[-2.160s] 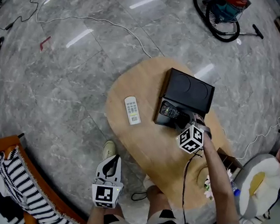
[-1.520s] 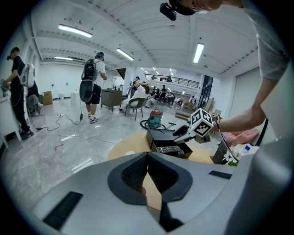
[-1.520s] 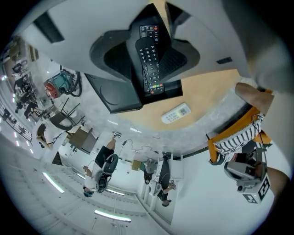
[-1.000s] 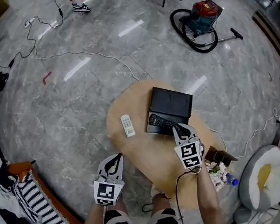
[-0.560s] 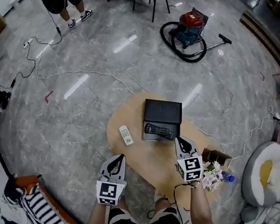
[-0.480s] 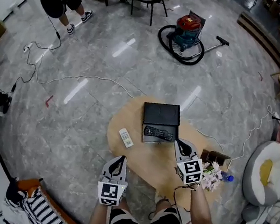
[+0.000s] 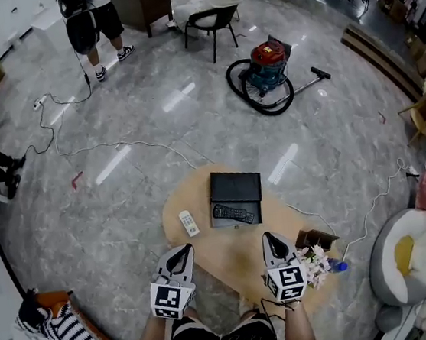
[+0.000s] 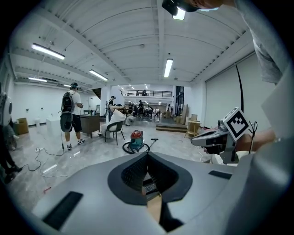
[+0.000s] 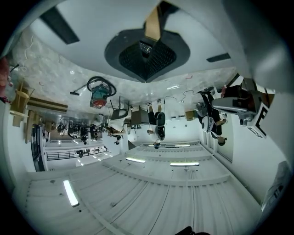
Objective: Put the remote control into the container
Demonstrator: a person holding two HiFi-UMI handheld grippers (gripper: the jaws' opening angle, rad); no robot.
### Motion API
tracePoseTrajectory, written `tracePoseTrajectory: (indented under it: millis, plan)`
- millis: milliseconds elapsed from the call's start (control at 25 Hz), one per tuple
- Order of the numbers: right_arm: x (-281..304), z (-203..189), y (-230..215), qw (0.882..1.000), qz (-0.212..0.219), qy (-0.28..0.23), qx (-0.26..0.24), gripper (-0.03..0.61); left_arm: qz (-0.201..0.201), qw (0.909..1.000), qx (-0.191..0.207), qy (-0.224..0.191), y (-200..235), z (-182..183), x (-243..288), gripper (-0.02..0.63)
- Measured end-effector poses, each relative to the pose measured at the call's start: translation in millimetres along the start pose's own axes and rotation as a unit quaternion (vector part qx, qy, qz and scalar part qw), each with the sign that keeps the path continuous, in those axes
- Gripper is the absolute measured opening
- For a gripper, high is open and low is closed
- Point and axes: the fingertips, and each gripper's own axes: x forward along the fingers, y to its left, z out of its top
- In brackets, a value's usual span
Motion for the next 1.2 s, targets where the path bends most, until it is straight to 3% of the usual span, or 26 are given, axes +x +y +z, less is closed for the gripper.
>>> tracePoseTrajectory:
  millis: [360, 1200]
  plan:
    - [-43, 20, 10, 1.0, 0.003, -0.009, -0.01, 0.011, -0.011, 0.9998, 0.003, -0.018, -19, 24, -19, 0.008]
    - [-54, 17, 24, 1.0, 0.021, -0.006, -0.023, 0.011, 0.005, 0.9991, -0.004, -0.041, -23, 31, -34, 0.008]
